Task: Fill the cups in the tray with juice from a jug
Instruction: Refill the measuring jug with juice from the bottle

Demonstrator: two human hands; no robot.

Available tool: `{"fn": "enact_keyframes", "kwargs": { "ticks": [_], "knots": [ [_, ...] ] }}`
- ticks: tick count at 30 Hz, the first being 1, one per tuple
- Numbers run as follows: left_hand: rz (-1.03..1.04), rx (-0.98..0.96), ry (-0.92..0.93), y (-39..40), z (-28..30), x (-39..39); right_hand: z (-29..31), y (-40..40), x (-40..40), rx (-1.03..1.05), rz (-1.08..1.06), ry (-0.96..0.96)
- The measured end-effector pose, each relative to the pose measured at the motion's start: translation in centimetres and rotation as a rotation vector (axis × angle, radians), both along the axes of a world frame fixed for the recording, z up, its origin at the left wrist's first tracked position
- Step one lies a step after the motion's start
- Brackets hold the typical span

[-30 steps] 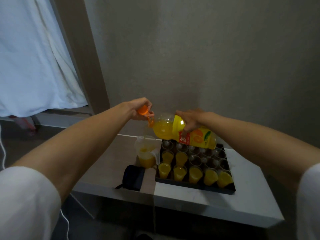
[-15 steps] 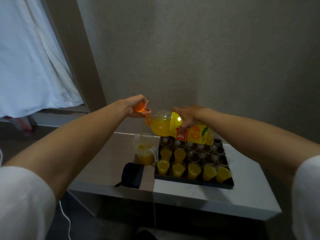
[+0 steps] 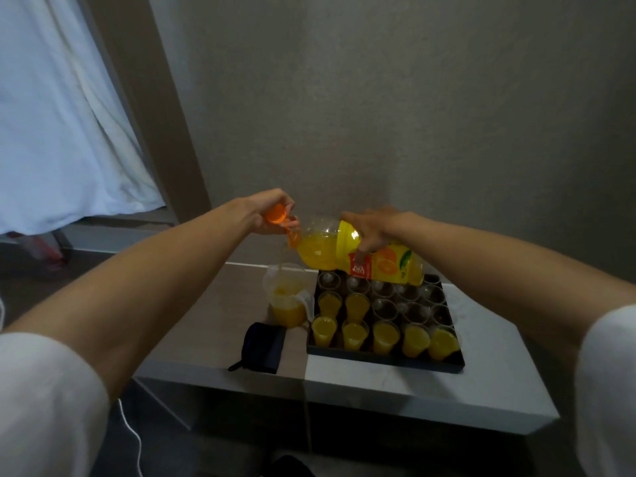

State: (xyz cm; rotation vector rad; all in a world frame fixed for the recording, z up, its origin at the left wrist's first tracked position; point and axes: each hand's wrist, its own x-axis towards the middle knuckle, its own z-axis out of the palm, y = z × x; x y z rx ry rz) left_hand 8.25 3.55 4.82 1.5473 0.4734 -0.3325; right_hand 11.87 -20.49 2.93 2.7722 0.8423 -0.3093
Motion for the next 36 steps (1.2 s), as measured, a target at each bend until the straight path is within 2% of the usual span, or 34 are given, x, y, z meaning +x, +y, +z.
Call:
{"fn": "enact_keyframes", "kwargs": {
  "ticks": [7, 17, 36],
  "knots": [
    [-0.007, -0.071, -0.001, -0.5, 0.7, -1.0, 0.2, 0.2, 0.0, -0.007, -0.004, -0.011],
    [-0.017, -0.009, -0.017, -0.6, 0.8, -1.6, 0.2, 0.3, 0.0, -0.007, 0.010, -0.016],
    [-0.019, -0.083, 0.014, 0.0, -0.4, -1.2, -0.4, 0.5, 0.0, -0.026, -0.001, 0.015]
  ]
}}
